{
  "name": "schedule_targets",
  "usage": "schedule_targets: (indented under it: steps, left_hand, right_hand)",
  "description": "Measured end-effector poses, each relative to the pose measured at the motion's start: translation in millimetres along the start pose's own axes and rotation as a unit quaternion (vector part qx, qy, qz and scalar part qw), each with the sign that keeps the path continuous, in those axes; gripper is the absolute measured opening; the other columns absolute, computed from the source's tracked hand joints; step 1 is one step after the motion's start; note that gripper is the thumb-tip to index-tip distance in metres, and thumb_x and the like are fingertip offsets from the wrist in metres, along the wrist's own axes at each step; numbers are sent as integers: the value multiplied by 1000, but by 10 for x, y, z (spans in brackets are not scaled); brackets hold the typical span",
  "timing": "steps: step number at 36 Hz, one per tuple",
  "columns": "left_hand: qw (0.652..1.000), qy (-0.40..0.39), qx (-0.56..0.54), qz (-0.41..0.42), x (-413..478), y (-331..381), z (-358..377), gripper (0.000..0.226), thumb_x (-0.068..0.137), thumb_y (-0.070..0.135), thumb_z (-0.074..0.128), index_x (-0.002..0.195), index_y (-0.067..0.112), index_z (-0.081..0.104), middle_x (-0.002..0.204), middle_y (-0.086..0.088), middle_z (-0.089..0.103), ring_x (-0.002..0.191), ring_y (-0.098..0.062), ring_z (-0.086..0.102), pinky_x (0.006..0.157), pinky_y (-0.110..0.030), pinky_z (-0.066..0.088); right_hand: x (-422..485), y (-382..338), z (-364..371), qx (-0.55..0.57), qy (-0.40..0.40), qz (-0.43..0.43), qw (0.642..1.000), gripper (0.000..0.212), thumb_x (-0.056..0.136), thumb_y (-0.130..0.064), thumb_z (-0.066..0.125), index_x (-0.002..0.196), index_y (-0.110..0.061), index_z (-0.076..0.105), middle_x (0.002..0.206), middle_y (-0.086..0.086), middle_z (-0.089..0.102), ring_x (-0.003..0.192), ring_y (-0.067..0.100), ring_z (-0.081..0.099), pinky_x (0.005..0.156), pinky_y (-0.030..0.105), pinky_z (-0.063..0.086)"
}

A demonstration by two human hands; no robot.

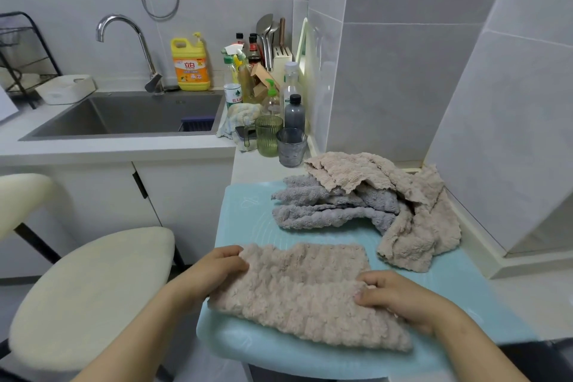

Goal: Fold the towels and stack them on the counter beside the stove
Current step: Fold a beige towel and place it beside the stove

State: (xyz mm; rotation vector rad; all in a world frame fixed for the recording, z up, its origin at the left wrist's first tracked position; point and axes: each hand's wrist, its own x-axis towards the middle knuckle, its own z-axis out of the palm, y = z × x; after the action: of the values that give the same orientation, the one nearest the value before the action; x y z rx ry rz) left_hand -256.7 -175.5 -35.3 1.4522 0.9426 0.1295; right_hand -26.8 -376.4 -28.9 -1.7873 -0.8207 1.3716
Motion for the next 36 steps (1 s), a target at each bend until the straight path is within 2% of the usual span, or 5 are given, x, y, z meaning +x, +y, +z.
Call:
schedule_targets:
  steps: [4,13,17,22,36]
  left_hand:
    - [999,18,34,-24,11,-42,-22,42,60,22,51,99,12,64,89,-6,65,84,-23,60,75,-34,49]
    - [979,202,35,6,271,-74,14,13,88,4,46,77,8,51,58,-3,42,50,-16,33,47,-24,25]
    - [966,245,82,15,328,-98,119,16,92,12,42,78,14,50,69,-2,53,59,-16,43,53,-27,34]
    - [951,262,162,1,338,-154,142,16,89,10,42,73,12,38,67,-3,43,58,-16,35,53,-28,26]
    - [925,262,272,36,377,-105,160,37,82,29,60,65,17,30,59,4,35,57,-14,30,51,-27,21]
  right_hand:
    - [35,5,-10,4,19,-10,1000,4,80,-9,67,83,-6,68,87,10,70,83,21,66,80,30,52]
    - [318,-113,15,-57,257,-92,960,19,88,-11,61,102,-23,61,100,0,60,90,19,56,65,25,38]
    - [400,-32,48,-22,297,-77,951,31,89,-6,55,117,-18,57,82,2,57,55,17,43,46,21,33]
    - [414,94,57,-72,328,-29,942,43,86,-9,60,127,-11,50,109,5,55,80,14,51,63,25,37]
    - [519,17,148,-77,288,-11,954,9,82,-15,62,80,-15,54,70,2,58,62,18,50,56,29,33]
